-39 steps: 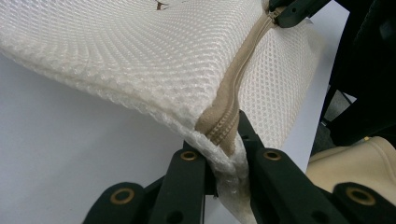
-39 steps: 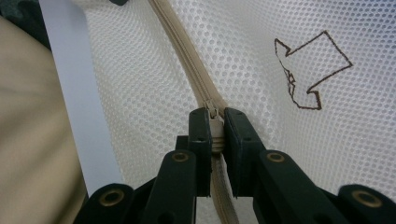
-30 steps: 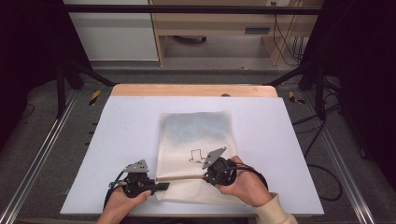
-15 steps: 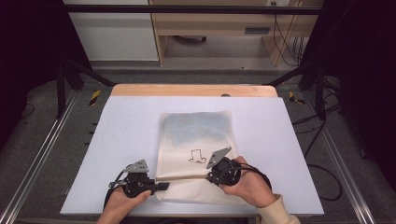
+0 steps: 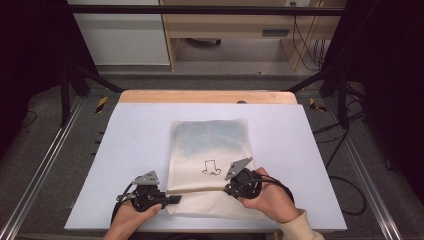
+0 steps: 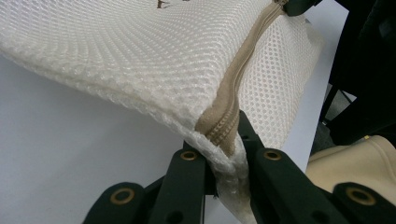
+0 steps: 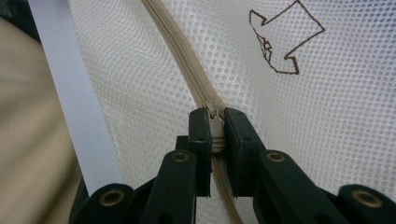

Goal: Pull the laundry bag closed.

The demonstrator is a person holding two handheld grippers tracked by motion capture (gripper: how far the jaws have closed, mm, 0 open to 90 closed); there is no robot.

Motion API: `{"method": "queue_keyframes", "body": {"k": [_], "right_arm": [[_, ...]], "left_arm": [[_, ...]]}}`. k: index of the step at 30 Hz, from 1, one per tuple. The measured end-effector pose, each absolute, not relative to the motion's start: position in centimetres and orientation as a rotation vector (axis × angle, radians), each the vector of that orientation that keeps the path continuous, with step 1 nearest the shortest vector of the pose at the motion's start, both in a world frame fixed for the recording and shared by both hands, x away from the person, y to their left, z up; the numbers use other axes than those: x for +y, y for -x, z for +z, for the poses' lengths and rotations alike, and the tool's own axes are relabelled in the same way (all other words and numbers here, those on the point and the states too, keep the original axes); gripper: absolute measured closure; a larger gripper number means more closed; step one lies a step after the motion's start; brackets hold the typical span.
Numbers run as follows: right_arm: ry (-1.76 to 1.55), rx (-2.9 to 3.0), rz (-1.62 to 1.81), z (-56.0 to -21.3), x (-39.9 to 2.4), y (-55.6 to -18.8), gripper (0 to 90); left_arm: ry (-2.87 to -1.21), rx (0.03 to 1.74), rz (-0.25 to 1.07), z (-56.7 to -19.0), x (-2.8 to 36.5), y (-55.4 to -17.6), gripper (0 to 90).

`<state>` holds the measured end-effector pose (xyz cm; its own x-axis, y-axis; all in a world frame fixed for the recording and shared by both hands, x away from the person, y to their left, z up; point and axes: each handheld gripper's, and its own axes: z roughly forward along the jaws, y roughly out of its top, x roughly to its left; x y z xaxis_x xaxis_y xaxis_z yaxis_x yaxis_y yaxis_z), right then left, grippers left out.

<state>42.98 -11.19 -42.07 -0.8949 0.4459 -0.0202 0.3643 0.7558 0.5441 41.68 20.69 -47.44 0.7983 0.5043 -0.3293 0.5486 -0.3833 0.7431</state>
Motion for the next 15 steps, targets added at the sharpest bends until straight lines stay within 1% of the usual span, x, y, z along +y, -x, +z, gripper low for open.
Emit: {"method": "queue_keyframes", "body": {"k": [15], "right_arm": [[-0.681, 2.79, 0.824, -42.03, -12.26, -42.77, 81.7]], "left_arm": [[-2.051, 0.783, -0.057, -47.44, 20.72, -41.7, 84.8]]}}
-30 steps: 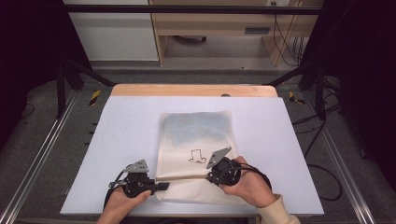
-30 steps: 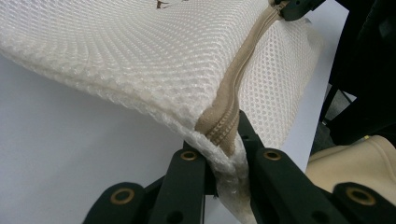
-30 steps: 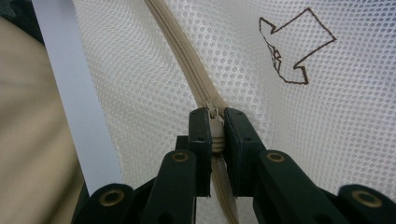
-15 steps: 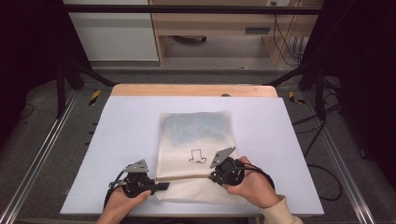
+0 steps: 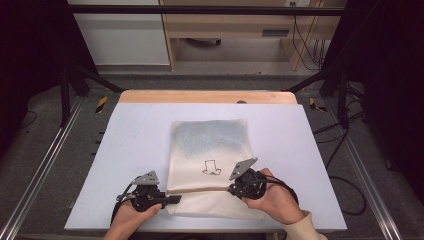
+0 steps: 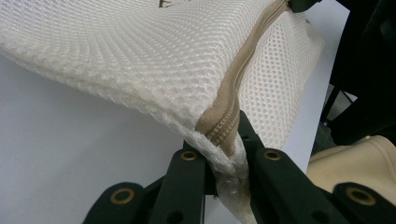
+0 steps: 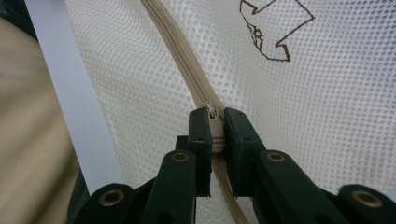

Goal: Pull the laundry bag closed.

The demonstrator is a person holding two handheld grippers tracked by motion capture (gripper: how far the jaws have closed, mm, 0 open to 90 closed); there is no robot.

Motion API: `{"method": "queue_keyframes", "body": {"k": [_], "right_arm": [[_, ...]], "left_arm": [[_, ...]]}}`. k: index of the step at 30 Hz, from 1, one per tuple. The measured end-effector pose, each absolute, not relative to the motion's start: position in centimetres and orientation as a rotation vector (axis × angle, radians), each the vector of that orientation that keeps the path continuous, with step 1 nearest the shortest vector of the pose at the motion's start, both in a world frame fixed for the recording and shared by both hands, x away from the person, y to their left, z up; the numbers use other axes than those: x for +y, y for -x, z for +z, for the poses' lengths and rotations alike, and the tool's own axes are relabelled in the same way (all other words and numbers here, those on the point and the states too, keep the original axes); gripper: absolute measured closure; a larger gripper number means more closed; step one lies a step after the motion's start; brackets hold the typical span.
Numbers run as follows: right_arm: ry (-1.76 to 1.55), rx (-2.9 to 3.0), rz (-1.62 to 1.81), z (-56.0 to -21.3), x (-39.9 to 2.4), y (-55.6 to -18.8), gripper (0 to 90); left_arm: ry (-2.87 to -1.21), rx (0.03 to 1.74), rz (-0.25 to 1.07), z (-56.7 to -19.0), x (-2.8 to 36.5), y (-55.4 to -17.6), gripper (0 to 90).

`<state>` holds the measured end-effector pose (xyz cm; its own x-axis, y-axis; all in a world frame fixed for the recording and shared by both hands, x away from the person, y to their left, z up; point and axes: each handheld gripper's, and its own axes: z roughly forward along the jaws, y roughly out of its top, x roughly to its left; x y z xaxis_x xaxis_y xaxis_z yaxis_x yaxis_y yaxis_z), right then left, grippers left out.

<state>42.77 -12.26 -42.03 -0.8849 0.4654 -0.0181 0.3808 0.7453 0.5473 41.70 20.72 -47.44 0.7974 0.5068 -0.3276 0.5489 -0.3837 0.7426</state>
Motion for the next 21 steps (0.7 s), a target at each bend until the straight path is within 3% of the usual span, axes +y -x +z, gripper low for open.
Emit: {"method": "queue_keyframes", "body": {"k": [21], "right_arm": [[-0.753, 2.754, 0.825, -42.3, -14.6, -42.2, 81.7]], "left_arm": [[-2.053, 0.787, -0.053, -47.5, 20.8, -41.7, 84.8]]}}
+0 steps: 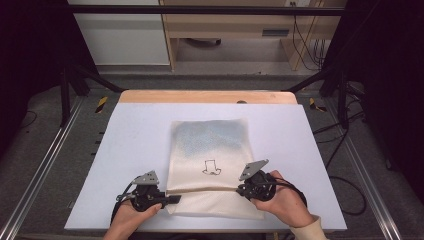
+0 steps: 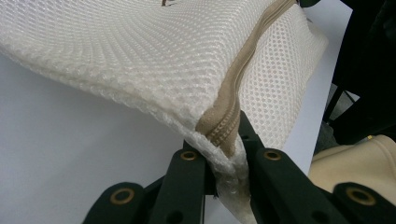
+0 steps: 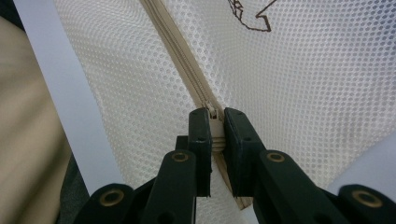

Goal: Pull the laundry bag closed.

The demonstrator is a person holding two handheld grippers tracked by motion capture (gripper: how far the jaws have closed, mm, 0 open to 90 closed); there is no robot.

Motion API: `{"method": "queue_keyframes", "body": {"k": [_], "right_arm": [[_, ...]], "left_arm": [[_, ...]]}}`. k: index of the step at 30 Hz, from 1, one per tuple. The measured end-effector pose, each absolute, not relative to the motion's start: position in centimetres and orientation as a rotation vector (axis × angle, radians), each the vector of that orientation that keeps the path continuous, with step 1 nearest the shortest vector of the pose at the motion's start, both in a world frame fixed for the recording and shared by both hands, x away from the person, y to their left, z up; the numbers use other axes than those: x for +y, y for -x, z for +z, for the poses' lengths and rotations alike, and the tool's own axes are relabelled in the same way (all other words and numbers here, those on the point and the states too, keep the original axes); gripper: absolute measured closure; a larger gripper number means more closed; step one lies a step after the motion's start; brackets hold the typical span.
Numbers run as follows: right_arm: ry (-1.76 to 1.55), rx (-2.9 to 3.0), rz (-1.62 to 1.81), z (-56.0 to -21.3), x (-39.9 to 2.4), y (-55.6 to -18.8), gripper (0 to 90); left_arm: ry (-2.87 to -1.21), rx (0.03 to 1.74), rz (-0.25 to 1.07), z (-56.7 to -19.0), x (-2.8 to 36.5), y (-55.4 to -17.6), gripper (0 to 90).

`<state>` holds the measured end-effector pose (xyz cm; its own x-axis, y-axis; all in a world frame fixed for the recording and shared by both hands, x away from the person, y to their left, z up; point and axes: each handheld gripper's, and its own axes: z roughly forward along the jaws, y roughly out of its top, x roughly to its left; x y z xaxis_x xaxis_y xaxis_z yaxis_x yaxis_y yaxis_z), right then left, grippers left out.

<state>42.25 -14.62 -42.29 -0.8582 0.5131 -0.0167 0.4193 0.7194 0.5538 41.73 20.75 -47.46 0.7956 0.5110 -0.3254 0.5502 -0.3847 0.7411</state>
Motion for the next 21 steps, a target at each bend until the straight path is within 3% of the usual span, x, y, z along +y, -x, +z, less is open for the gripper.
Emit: {"method": "queue_keyframes", "body": {"k": [21], "right_arm": [[-0.773, 2.741, 0.831, -42.21, -15.37, -42.09, 81.7]], "left_arm": [[-2.052, 0.787, -0.049, -47.42, 20.76, -41.73, 84.7]]}}
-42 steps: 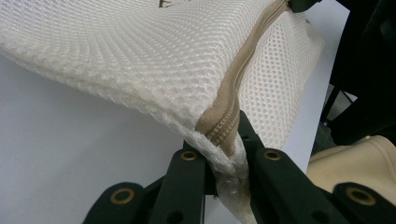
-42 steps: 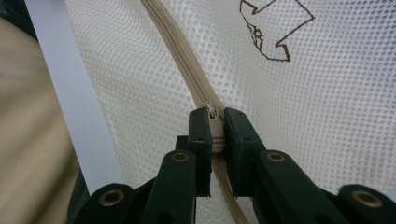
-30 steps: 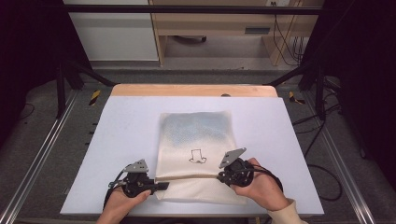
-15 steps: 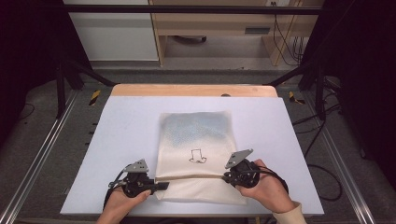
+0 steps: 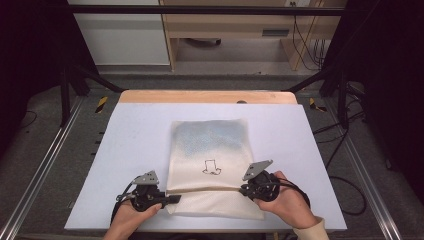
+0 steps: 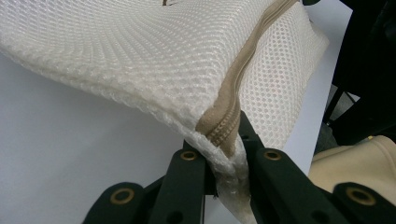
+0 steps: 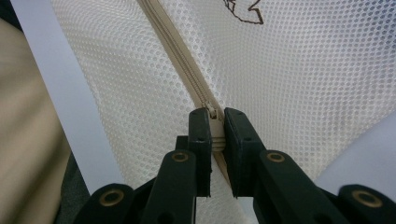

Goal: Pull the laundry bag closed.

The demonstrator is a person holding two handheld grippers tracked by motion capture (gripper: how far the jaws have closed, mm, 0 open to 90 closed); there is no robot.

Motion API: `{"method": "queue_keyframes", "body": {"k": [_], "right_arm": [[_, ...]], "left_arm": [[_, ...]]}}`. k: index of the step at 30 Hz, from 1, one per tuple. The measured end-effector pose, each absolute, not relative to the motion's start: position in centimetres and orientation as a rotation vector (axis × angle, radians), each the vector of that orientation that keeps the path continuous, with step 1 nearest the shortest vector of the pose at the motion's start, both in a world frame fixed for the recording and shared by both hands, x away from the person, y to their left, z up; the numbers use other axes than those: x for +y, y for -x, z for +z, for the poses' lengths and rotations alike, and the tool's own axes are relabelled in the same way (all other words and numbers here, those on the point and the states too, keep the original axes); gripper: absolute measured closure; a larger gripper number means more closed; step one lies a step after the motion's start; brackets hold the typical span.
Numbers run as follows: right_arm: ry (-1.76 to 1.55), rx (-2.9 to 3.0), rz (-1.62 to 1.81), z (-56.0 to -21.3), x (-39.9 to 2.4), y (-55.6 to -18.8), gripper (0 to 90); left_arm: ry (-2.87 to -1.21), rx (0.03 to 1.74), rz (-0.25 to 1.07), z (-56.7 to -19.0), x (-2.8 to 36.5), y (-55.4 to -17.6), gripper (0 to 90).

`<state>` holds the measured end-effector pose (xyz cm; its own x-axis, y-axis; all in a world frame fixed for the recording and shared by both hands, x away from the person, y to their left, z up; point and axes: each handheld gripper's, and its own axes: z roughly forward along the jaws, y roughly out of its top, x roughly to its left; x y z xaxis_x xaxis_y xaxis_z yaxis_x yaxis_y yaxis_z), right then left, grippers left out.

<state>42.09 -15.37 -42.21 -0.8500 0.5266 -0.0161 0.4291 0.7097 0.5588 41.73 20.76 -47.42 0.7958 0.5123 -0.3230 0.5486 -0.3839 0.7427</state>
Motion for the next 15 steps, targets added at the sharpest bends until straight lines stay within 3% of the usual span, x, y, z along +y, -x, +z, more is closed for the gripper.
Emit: {"method": "queue_keyframes", "body": {"k": [15], "right_arm": [[-0.801, 2.727, 0.829, -42.32, -16.34, -42.01, 81.7]], "left_arm": [[-2.052, 0.79, -0.038, -47.37, 20.85, -41.74, 84.8]]}}
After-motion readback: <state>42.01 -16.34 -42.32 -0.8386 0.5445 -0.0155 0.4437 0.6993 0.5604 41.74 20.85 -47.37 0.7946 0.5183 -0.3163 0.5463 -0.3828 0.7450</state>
